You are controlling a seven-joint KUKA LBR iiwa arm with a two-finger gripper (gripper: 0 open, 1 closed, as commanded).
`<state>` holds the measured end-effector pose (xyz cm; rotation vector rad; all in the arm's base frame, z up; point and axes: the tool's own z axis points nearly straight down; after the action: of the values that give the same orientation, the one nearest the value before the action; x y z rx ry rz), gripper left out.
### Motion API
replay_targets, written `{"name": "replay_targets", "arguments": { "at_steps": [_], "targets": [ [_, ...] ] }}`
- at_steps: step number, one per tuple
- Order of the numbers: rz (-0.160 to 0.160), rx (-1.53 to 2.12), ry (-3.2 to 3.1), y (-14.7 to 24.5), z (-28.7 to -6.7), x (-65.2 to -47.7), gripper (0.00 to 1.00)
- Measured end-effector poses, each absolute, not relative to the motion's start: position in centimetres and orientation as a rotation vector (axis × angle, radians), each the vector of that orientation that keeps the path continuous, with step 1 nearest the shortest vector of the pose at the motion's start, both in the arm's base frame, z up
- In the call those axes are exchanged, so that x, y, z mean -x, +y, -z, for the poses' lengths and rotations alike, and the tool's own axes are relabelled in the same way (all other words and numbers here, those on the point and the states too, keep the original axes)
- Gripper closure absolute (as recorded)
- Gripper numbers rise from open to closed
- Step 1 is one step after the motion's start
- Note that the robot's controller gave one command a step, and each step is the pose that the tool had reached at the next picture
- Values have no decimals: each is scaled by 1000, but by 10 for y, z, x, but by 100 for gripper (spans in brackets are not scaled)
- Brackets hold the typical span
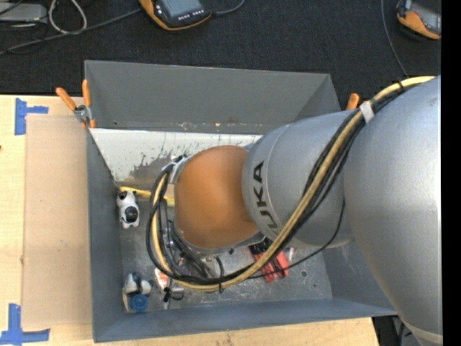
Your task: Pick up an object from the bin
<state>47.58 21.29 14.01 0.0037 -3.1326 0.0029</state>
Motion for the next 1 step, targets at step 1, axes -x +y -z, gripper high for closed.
{"name": "replay_targets", "arguments": {
  "at_steps": [1],
  "targets": [
    [0, 4, -3139, 212, -143, -478, 0]
  ]
}}
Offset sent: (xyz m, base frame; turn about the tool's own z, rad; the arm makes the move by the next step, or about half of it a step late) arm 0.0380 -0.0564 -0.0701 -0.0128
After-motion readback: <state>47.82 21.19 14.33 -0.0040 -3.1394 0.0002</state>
